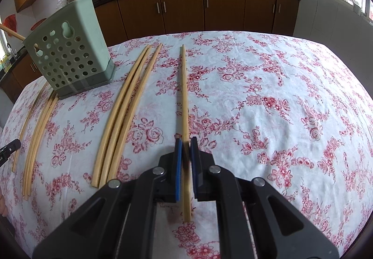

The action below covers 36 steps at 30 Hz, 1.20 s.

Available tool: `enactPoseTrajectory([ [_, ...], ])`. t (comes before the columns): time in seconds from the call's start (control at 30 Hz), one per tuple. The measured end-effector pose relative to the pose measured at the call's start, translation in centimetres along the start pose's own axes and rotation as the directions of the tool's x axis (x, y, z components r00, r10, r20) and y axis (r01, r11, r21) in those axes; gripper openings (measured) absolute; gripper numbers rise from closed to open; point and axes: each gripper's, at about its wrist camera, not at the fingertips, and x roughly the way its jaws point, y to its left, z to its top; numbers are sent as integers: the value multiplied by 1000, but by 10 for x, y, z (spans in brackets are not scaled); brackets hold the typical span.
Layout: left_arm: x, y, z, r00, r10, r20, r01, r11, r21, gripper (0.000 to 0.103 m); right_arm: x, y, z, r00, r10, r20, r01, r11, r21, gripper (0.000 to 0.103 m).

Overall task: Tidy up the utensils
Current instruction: 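Lift the chopstick with the left tool while the right tool lifts its chopstick, then carry the chopstick above the green holder with the left tool while the right tool follows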

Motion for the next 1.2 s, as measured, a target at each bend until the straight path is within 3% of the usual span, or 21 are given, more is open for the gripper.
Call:
enactPoseTrajectory([
  [0.47, -13, -2, -15, 1000, 17, -13, -17, 1000, 22, 8, -15, -1, -8, 1000, 8, -6, -8, 1000, 0, 8],
  [0.57, -21, 4, -12, 1000, 8, -1, -8, 1000, 3, 8, -31, -6, -5, 999, 13, 38, -14, 1000, 6, 8],
  [0.7, -47, 13, 4, 997, -8, 77, 10, 1000, -23, 8, -60, -14, 9, 991, 17, 133, -20, 1000, 21, 8],
  [1.0, -112, 25, 46, 957, -53, 286, 86, 991, -103, 8, -110, -30, 43, 952, 20, 306, -44, 997, 70, 8],
  [1.2, -138, 20, 64, 925, -64, 373, 110, 989, -103, 8, -135, -28, 58, 917, 30, 398, -66, 995, 76, 8],
])
